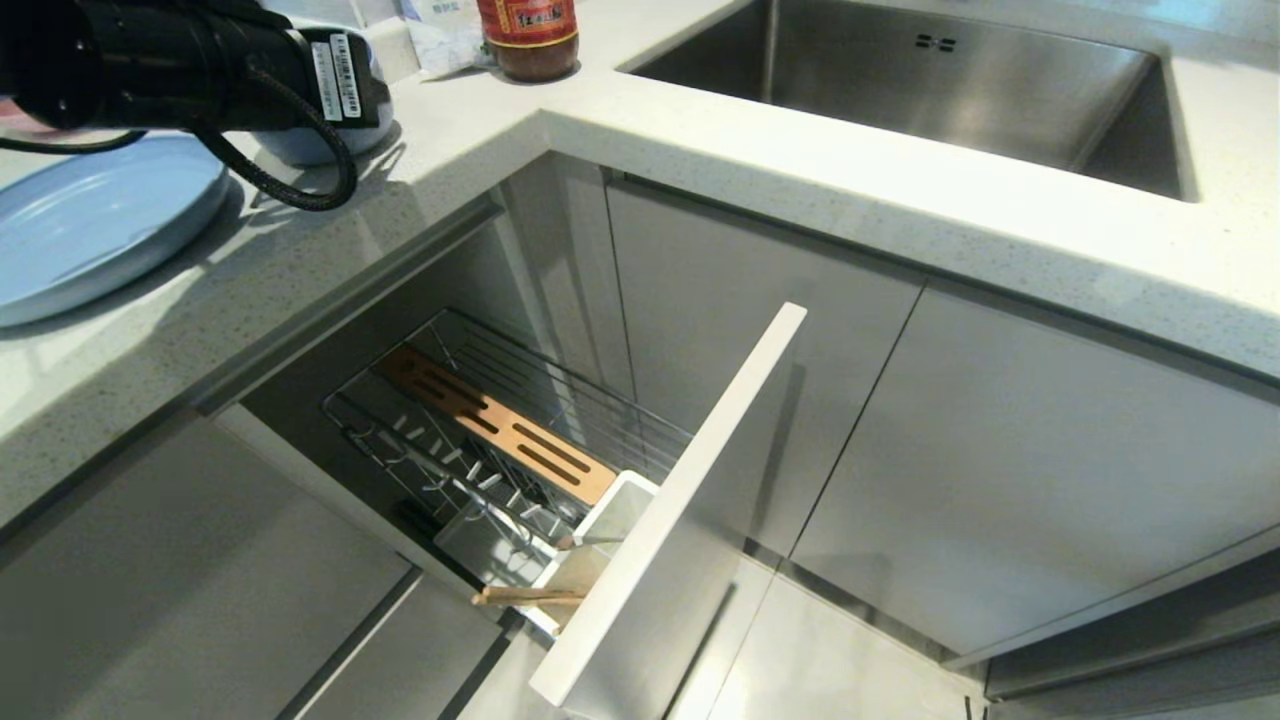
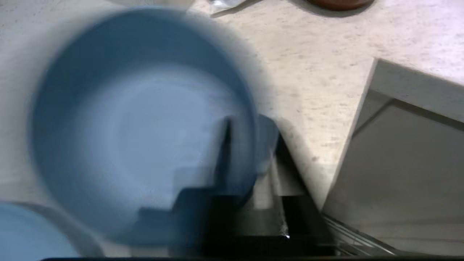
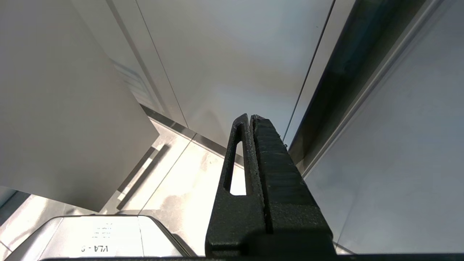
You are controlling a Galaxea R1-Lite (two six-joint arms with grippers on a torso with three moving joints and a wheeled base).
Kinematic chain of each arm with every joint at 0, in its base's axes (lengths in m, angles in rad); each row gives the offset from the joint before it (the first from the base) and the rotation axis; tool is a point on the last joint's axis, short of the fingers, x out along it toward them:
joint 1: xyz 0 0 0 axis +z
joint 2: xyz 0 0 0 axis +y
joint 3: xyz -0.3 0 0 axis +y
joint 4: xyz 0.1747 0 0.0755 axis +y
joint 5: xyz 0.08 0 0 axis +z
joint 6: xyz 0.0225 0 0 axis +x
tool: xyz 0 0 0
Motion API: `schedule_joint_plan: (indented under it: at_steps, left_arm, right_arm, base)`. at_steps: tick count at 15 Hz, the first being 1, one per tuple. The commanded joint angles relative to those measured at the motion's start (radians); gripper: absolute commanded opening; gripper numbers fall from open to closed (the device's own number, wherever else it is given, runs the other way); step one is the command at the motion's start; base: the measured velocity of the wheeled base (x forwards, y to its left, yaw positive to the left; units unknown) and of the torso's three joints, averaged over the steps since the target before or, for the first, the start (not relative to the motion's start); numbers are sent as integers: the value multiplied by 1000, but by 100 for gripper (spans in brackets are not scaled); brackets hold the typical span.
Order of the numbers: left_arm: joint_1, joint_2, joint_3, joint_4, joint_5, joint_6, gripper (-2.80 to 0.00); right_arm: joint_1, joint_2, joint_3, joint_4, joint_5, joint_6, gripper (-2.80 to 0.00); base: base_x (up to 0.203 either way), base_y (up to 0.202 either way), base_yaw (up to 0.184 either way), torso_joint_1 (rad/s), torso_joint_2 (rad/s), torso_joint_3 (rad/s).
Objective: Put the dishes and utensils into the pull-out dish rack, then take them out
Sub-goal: Pick up the bowl and place it in the cupboard
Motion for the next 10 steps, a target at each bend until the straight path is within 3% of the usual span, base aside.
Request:
schedule_joint_plan:
  at_steps: [1, 10]
  left_arm:
    - [-3, -25, 1, 5, 1, -1, -280]
    - [-75, -142, 2, 11, 5, 38, -280]
  right_arm:
    - [0, -3, 2, -1, 0, 1, -280]
    - [0, -4, 2, -1, 0, 1, -280]
  base:
    - [0, 0, 0, 0, 0, 0]
    - [0, 0, 0, 0, 0, 0]
